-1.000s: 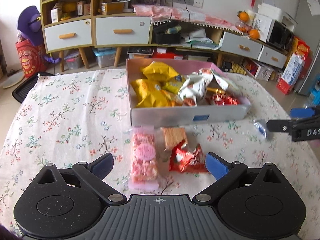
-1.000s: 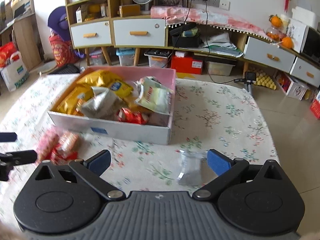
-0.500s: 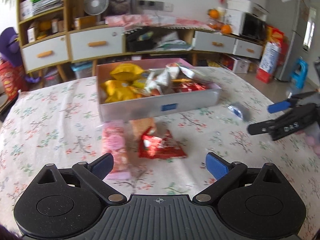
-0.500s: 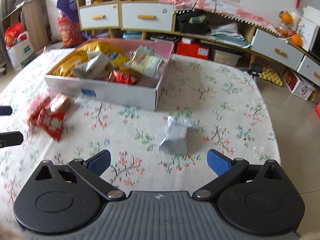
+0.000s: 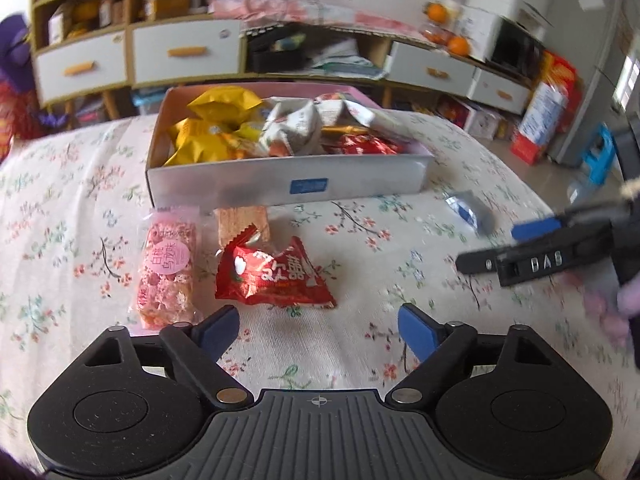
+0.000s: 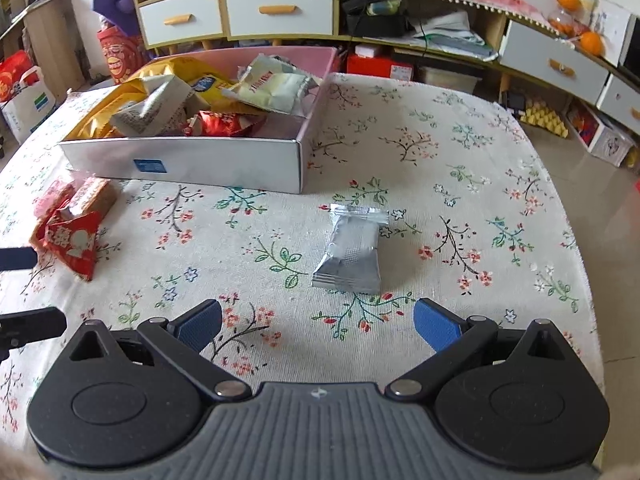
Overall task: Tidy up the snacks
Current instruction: 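Lift both tools out of the box toward the remaining snacks, then grasp red candy packet with left tool while right tool grasps silver packet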
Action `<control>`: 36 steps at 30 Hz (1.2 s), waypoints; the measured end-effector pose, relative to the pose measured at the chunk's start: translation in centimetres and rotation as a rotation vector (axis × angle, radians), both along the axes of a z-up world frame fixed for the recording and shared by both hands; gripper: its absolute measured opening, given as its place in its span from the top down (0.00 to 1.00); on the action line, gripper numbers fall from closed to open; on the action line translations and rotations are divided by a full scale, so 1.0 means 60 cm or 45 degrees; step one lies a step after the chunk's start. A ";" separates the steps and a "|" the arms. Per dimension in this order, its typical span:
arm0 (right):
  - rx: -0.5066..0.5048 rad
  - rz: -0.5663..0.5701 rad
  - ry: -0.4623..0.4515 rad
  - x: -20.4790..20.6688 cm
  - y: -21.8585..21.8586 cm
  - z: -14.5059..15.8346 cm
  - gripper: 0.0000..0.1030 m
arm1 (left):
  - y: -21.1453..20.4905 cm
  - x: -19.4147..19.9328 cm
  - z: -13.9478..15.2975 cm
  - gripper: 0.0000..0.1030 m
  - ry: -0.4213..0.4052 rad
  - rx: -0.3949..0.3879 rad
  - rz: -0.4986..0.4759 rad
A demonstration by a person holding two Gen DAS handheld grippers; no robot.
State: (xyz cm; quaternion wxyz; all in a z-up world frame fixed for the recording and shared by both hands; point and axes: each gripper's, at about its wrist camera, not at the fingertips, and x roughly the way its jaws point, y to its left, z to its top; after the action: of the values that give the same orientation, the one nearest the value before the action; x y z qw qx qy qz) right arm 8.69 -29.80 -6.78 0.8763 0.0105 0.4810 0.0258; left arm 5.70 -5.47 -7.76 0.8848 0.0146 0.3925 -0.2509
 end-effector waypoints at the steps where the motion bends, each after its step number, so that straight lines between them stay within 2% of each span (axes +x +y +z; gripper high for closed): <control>1: 0.003 -0.009 0.003 0.002 0.000 -0.002 0.01 | 0.001 0.005 -0.002 0.19 0.010 -0.018 0.028; 4: 0.015 -0.026 0.002 0.008 0.000 -0.007 0.02 | 0.005 0.017 -0.005 0.29 0.033 -0.061 0.096; 7: 0.017 -0.032 -0.017 0.011 0.001 -0.007 0.02 | 0.007 0.027 -0.007 0.34 0.053 -0.092 0.145; 12: 0.018 -0.038 -0.040 0.015 0.004 -0.008 0.04 | 0.005 0.036 -0.012 0.35 0.064 -0.108 0.182; 19: 0.019 -0.046 -0.063 0.024 0.010 -0.007 0.13 | -0.008 0.044 -0.012 0.35 0.064 -0.114 0.198; 27: 0.028 -0.020 -0.085 0.026 0.017 -0.001 0.35 | -0.019 0.052 -0.012 0.35 0.066 -0.101 0.237; 33: 0.056 0.005 -0.094 0.028 0.021 0.005 0.57 | -0.024 0.058 -0.010 0.42 0.068 -0.077 0.279; 36: 0.057 0.023 -0.095 0.028 0.026 0.006 0.65 | -0.021 0.064 -0.008 0.46 0.078 -0.073 0.307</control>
State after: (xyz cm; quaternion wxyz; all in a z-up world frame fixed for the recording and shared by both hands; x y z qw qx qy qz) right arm 10.38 -28.26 -6.43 0.8929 0.0247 0.4474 0.0449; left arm 9.52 -6.73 -8.26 0.8961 -0.0657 0.4110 -0.1539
